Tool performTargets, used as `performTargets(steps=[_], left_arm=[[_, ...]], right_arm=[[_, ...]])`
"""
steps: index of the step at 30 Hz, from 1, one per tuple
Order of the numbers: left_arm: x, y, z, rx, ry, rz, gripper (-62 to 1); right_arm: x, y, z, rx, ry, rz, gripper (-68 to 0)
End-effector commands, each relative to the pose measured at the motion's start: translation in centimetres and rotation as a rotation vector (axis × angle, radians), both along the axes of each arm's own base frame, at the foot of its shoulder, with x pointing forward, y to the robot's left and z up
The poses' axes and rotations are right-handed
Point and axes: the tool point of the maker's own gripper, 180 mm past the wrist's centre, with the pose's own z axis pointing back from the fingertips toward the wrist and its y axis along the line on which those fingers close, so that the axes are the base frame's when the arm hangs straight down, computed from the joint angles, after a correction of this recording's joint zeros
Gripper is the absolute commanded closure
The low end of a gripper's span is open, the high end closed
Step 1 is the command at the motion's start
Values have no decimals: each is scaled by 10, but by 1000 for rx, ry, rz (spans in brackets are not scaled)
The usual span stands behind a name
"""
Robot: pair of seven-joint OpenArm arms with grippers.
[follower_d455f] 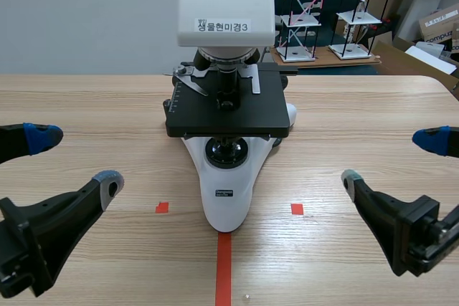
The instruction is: Point at the revolving nosepiece
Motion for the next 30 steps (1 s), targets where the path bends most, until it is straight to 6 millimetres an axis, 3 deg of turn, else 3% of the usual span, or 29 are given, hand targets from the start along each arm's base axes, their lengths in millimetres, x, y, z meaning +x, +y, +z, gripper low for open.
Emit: performTargets(steps=[1, 7, 16, 22, 30], left_arm=[[1, -3, 11, -24, -30, -1, -594], [1, -3, 11, -25, -31, -1, -594], [1, -3, 11, -25, -32, -1, -594], [1, -3, 11, -25, -31, -1, -594], [1, -3, 11, -25, -32, -1, -594]], right_arm=[[3, 0, 12, 9, -42, 9, -622], [12, 2, 24, 21, -94, 21, -355], [35, 13, 53, 28, -220, 56, -42], [42, 38, 70, 41, -312, 132, -32], [48, 63, 73, 85, -356, 206, -9]])
